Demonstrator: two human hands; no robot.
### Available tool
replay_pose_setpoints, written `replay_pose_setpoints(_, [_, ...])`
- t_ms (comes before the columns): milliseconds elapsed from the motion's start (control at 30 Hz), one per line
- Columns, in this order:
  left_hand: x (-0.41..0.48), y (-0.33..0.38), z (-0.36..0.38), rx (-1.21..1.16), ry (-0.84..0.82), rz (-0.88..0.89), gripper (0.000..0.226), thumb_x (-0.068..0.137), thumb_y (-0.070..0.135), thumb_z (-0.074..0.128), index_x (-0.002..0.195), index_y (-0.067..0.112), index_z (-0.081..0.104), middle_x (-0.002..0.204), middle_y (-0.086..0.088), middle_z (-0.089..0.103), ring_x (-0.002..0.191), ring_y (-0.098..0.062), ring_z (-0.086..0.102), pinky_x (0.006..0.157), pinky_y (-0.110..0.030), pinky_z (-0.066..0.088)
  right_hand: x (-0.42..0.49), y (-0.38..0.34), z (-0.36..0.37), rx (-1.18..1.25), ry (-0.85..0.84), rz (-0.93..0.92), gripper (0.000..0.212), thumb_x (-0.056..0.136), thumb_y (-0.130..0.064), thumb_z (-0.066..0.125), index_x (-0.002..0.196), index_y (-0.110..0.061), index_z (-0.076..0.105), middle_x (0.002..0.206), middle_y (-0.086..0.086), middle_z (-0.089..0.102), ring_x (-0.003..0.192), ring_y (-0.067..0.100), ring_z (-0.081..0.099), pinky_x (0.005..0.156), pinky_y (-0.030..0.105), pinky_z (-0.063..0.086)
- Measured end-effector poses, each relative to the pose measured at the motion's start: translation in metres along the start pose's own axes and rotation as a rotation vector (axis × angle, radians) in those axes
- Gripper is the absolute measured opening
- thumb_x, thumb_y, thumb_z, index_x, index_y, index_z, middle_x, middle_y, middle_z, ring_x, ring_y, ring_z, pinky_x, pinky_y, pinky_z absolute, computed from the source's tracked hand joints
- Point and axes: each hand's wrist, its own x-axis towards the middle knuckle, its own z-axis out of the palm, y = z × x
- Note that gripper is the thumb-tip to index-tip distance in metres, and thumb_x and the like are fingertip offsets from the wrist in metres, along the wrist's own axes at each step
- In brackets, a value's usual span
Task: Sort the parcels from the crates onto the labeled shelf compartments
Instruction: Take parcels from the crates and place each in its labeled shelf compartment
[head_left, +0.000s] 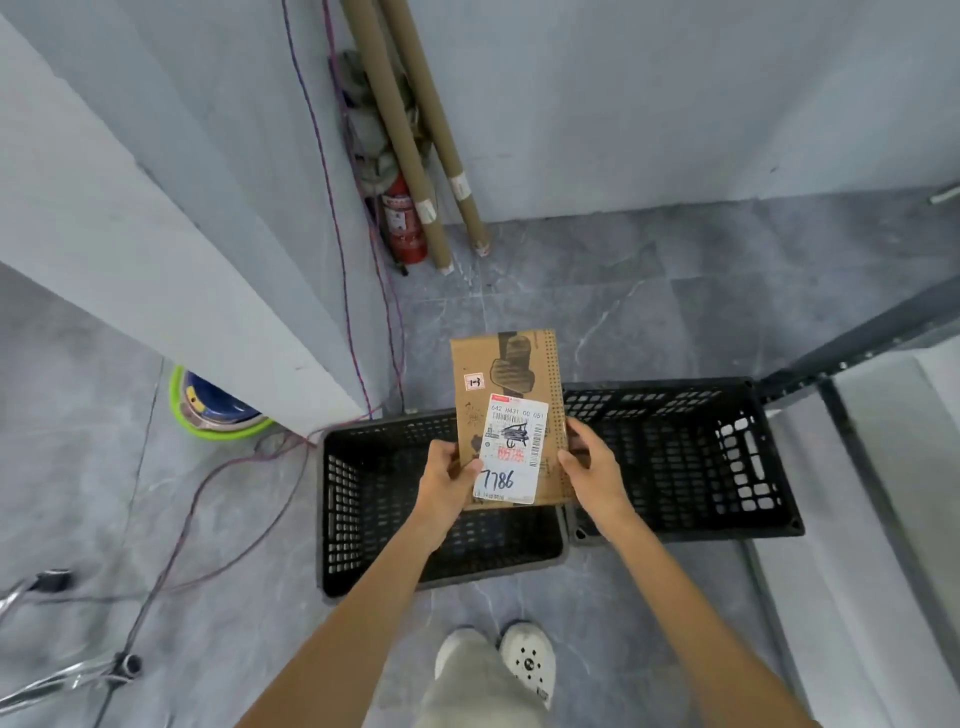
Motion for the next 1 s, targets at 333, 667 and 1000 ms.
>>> replay_pose_setpoints(333, [-0.151,0.292,-0.007,-0.029,-0.046,0.407,0.022,0.085,0.015,0.068,0.094,0.016,0.047,0.117,-0.008,0.065,0.114,-0.023,0.059,0.097,-0.046,0.048,-0.129,-0.239,-0.173,0.189,0.211,-0.35,0.046,0.097,-0.014,0.05,0.141,-0.023,0.042,0.126,0.008,0.053,0.097,0.002,0.052,0.088,0.022,0.042])
replay_pose_setpoints(667, [-0.252,0.423,0.029,-0.152,-0.137,0.737,0.032,0.077,0.019,0.076,0.101,0.016,0.055,0.114,-0.002,0.066,0.11,-0.016,0.061,0.097,-0.041,0.05,-0.214,-0.326,-0.284,0.283,0.459,-0.64,0.045,0.097,-0.017,0.051,0.139,-0.029,0.041,0.112,-0.004,0.051,0.095,0.0,0.052,0.076,0.012,0.046])
replay_pose_setpoints(1000, [-0.289,0.461,0.099,-0.033,-0.343,0.917,0.068,0.072,0.026,0.081,0.132,0.026,0.048,0.124,0.011,0.062,0.111,-0.004,0.06,0.091,-0.028,0.053,-0.27,-0.297,-0.36,0.388,0.632,-0.715,0.044,0.095,-0.011,0.054,0.124,-0.043,0.045,0.115,-0.003,0.056,0.097,-0.001,0.055,0.071,0.009,0.051])
